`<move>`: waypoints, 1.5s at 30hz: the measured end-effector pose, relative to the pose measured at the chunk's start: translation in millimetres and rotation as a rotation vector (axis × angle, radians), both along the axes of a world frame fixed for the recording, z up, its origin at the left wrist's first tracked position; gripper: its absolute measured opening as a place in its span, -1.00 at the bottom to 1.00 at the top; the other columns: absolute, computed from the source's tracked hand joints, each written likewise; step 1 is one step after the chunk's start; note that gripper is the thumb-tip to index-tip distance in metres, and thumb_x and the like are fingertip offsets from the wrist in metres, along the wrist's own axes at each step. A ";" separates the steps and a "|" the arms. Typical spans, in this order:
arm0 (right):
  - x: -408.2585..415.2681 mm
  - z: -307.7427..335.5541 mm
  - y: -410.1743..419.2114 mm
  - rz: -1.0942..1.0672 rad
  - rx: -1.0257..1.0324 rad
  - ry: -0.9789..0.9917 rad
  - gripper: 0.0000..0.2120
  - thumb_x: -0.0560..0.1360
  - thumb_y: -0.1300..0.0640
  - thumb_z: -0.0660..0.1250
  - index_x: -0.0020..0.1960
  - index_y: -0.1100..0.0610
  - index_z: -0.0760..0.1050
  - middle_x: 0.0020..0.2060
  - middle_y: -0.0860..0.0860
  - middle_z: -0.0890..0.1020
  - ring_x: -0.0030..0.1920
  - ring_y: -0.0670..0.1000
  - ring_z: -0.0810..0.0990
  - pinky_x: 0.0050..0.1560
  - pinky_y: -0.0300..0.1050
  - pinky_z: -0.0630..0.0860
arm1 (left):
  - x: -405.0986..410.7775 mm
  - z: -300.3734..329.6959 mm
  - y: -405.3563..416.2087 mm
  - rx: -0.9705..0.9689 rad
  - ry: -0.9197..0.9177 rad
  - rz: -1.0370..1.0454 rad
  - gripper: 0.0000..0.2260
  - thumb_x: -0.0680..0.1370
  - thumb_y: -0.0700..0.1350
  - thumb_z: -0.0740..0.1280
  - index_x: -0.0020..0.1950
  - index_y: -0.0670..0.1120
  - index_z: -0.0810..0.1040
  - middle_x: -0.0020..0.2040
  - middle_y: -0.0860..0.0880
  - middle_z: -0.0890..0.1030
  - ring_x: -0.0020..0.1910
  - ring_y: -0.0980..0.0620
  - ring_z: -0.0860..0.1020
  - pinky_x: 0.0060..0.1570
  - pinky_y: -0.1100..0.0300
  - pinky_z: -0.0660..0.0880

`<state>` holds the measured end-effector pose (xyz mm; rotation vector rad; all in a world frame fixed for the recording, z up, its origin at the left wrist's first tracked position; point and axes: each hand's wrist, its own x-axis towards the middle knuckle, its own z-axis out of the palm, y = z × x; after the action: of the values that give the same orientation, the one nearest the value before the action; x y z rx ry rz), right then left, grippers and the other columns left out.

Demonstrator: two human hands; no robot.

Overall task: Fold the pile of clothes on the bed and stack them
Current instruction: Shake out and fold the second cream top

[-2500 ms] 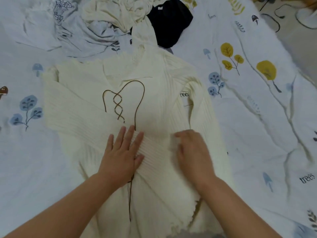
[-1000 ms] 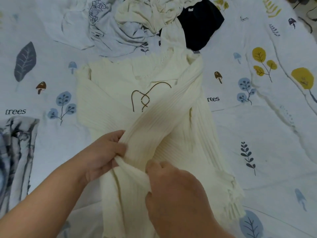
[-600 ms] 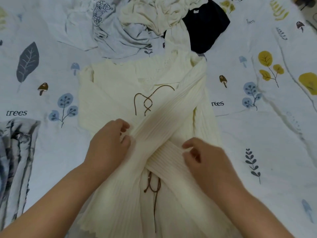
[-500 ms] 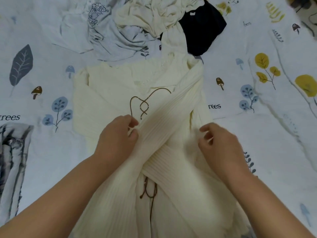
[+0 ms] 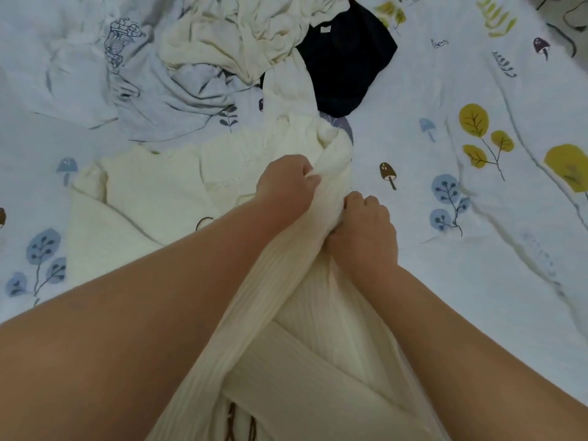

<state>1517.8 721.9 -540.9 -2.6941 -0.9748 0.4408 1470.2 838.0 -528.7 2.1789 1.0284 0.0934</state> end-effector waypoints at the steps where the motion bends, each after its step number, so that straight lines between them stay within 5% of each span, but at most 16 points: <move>1: 6.6 -0.8 -1.8 -0.011 0.012 0.017 -0.87 0.43 0.21 0.23 -0.06 0.16 0.29 -0.19 0.04 0.43 -0.20 0.07 0.40 -0.27 -0.10 0.29 | 4.1 1.5 7.8 -0.083 -0.052 0.044 -0.83 0.58 -0.12 0.23 -0.21 -0.09 0.41 -0.30 0.06 0.39 -0.25 0.03 0.38 -0.33 0.23 0.23; 3: 25.8 1.5 -9.6 -0.141 0.103 0.080 -0.92 0.42 0.24 0.19 -0.13 0.14 0.29 -0.32 -0.01 0.42 -0.31 0.05 0.39 -0.40 -0.13 0.22 | 8.4 9.8 22.7 -0.350 -0.268 0.214 -0.83 0.59 -0.15 0.21 -0.21 -0.10 0.43 -0.33 0.01 0.40 -0.35 0.06 0.35 -0.44 0.29 0.27; 6: 50.8 2.2 -26.0 -0.315 0.213 0.131 -0.95 0.43 0.22 0.19 -0.17 0.10 0.33 -0.35 -0.03 0.44 -0.28 0.06 0.43 -0.41 -0.14 0.21 | 9.7 9.0 37.8 -0.612 -0.440 0.377 -0.82 0.60 -0.15 0.21 -0.21 -0.11 0.44 -0.25 -0.15 0.45 -0.29 -0.03 0.41 -0.27 0.19 0.37; 8: 49.9 -1.7 -28.8 -0.277 0.112 0.150 -0.90 0.45 0.21 0.22 -0.05 0.11 0.35 -0.24 0.01 0.49 -0.16 0.11 0.48 -0.33 -0.11 0.28 | 10.4 -0.2 37.6 -0.557 -0.309 0.361 -0.87 0.58 -0.10 0.27 -0.14 -0.12 0.48 -0.23 -0.14 0.50 -0.30 -0.07 0.47 -0.28 0.12 0.46; 11: 45.5 -7.3 -21.6 -0.114 0.104 0.086 -0.55 0.42 0.18 0.33 0.27 0.14 0.31 0.10 0.12 0.46 0.11 0.15 0.43 0.01 0.04 0.41 | 11.2 -10.7 36.6 -0.460 -0.070 0.210 -0.70 0.52 0.03 0.34 0.13 -0.14 0.49 0.06 -0.07 0.54 0.00 -0.08 0.54 -0.06 0.08 0.54; 15: 57.4 -4.0 -7.9 0.060 0.196 -0.052 -0.75 0.41 0.31 0.23 0.08 0.18 0.47 -0.07 0.16 0.56 -0.04 0.20 0.48 -0.17 -0.01 0.35 | 11.9 -9.4 38.0 -0.285 -0.113 0.139 -0.91 0.50 -0.10 0.38 -0.04 -0.08 0.54 -0.22 0.06 0.48 -0.15 0.01 0.48 -0.13 0.12 0.48; 17: 69.0 -0.3 -5.6 -0.021 0.147 0.137 -0.75 0.43 0.28 0.21 0.09 0.15 0.47 -0.05 0.12 0.58 -0.02 0.17 0.50 -0.11 -0.01 0.41 | 9.6 -9.9 35.7 -0.202 -0.148 0.225 -0.88 0.51 -0.08 0.37 0.00 -0.08 0.52 -0.25 0.08 0.45 -0.19 0.03 0.47 -0.11 0.10 0.50; 19: 83.1 8.3 -4.9 -0.076 0.033 0.513 -0.58 0.39 0.17 0.34 0.23 0.06 0.39 0.03 0.01 0.53 0.02 0.06 0.51 -0.02 -0.04 0.47 | 1.3 -8.9 30.3 -0.157 -0.120 0.205 -0.79 0.51 -0.02 0.35 0.08 -0.06 0.45 -0.23 0.10 0.46 -0.24 0.09 0.47 -0.23 0.20 0.46; 21: 96.0 18.3 1.1 -0.132 0.099 0.676 -0.40 0.35 0.12 0.36 0.36 -0.01 0.28 0.00 0.00 0.49 -0.06 0.00 0.50 -0.08 -0.13 0.43 | -14.9 -7.8 21.2 -0.105 -0.041 0.134 -0.73 0.51 0.03 0.34 0.12 -0.03 0.39 -0.21 0.13 0.47 -0.23 0.14 0.47 -0.26 0.23 0.39; 25: 105.7 12.3 31.9 -0.029 0.235 0.339 -0.40 0.51 0.12 0.27 0.46 -0.12 0.12 -0.01 0.07 0.44 -0.13 0.01 0.47 -0.17 -0.18 0.38 | -54.1 -13.2 -0.5 -0.061 -0.035 0.140 -0.77 0.50 -0.09 0.35 0.13 -0.02 0.44 -0.26 0.17 0.50 -0.20 0.13 0.47 -0.20 0.27 0.32; 27: 101.7 2.3 48.4 0.143 0.149 0.201 -0.54 0.53 0.08 0.28 0.40 -0.03 0.26 0.08 0.11 0.40 -0.01 0.08 0.45 -0.02 -0.15 0.33 | -69.5 -17.9 -9.6 -0.065 -0.032 0.109 -0.75 0.48 -0.13 0.37 0.14 -0.01 0.44 -0.24 0.17 0.51 -0.16 0.12 0.49 -0.24 0.36 0.28; 30: 108.7 -5.7 66.2 0.286 0.060 0.014 -0.76 0.56 0.19 0.20 0.20 0.18 0.47 0.04 0.22 0.45 -0.05 0.15 0.42 -0.07 -0.15 0.26 | -82.8 -25.5 -15.7 0.008 -0.035 0.072 -0.77 0.50 -0.18 0.35 0.14 -0.03 0.47 -0.18 0.14 0.52 -0.15 0.11 0.49 -0.15 0.30 0.31; 33: 123.8 -1.3 80.3 0.253 -0.005 -0.090 -0.76 0.52 0.32 0.13 0.14 0.27 0.46 0.06 0.30 0.49 0.03 0.24 0.45 -0.09 -0.09 0.28 | -85.5 -29.2 -19.0 0.111 -0.034 0.056 -0.83 0.51 -0.22 0.32 0.10 -0.09 0.53 -0.12 0.03 0.58 -0.12 0.03 0.51 -0.12 0.26 0.30; 38: 93.7 16.2 92.6 -0.042 0.121 -0.148 -0.50 0.47 0.37 0.12 0.40 0.18 0.22 0.31 0.24 0.29 0.29 0.25 0.30 0.22 0.05 0.26 | -92.4 -20.4 -26.0 0.274 -0.033 0.003 -0.65 0.46 -0.28 0.31 0.25 -0.21 0.50 0.12 -0.16 0.58 0.11 -0.19 0.52 0.13 0.02 0.37; 41: 35.2 14.1 68.4 0.216 0.207 -0.238 -0.44 0.53 0.18 0.15 0.50 0.11 0.10 0.47 0.21 0.13 0.46 0.17 0.11 0.38 0.08 0.09 | -118.9 -14.7 -39.5 0.430 -0.058 -0.023 -0.59 0.48 -0.16 0.22 0.33 -0.20 0.45 0.30 -0.16 0.49 0.29 -0.17 0.45 0.25 -0.01 0.29; 45: -25.7 -16.0 9.8 0.623 -0.100 -0.171 -0.34 0.52 -0.20 -0.07 0.51 -0.05 -0.26 0.49 0.02 -0.31 0.46 0.01 -0.37 0.41 0.18 -0.32 | -170.0 -29.6 -62.7 0.420 0.125 -0.294 -0.54 0.55 -0.01 0.08 0.44 -0.09 0.29 0.46 -0.09 0.28 0.43 -0.15 0.24 0.33 -0.22 0.12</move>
<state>1492.1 731.7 -556.9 -2.4902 -1.8944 0.3755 1300.2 775.3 -558.4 2.7264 0.7948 0.0390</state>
